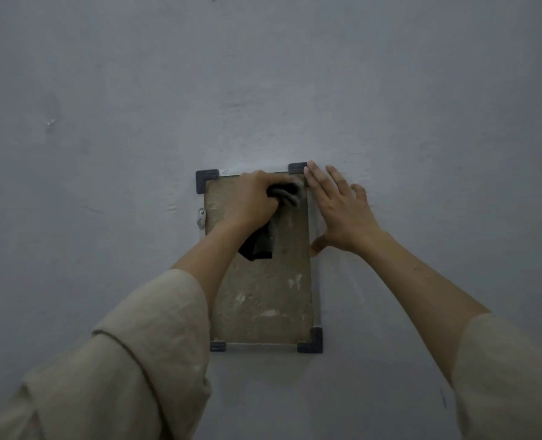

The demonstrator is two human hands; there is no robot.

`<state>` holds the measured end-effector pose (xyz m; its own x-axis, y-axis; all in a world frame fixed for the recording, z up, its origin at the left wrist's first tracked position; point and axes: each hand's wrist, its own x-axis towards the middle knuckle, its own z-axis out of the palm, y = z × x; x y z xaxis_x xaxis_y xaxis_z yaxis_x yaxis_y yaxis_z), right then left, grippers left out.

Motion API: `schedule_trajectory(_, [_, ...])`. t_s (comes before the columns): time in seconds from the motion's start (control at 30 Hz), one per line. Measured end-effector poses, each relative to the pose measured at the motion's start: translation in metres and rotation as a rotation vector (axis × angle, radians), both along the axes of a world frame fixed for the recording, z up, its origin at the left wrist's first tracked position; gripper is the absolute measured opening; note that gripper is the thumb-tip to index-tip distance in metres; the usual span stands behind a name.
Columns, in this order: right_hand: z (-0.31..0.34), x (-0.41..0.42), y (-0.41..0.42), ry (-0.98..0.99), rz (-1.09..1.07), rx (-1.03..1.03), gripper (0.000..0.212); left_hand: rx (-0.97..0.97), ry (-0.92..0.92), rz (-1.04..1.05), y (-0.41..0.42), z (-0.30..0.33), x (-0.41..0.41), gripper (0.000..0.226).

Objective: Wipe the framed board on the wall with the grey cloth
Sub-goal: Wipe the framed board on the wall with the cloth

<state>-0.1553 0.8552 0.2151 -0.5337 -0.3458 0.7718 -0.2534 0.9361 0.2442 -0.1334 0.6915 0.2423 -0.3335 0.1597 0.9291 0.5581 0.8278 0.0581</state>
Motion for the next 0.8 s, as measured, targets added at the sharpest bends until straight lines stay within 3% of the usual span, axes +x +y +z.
schedule_trajectory(0.07, [-0.001, 0.0, 0.001, -0.001, 0.009, -0.009, 0.14, 0.038, 0.007, -0.014, 0.0, 0.006, 0.0, 0.049])
schedule_trajectory(0.17, [-0.001, 0.0, 0.001, -0.004, 0.02, -0.016, 0.139, 0.271, 0.141, 0.042, 0.001, 0.003, 0.0, 0.047])
schedule_trajectory(0.33, [-0.002, -0.001, 0.002, -0.003, 0.035, -0.032, 0.137, 0.002, 0.005, 0.026, -0.009, -0.001, -0.001, 0.05])
schedule_trajectory(0.47, [-0.003, 0.0, 0.002, -0.002, 0.043, -0.037, 0.138, 0.198, 0.093, 0.043, -0.017, -0.01, 0.0, 0.05])
schedule_trajectory(0.6, [-0.003, 0.0, 0.001, -0.002, 0.044, -0.041, 0.139, -0.088, -0.037, -0.022, -0.019, -0.024, 0.0, 0.05])
schedule_trajectory(0.73, [-0.003, 0.0, 0.002, -0.007, 0.047, -0.039, 0.139, 0.17, 0.066, 0.035, -0.023, -0.031, -0.003, 0.052])
schedule_trajectory(0.8, [-0.003, 0.0, 0.002, -0.008, 0.045, -0.037, 0.139, 0.087, 0.027, 0.004, -0.021, -0.039, -0.002, 0.052])
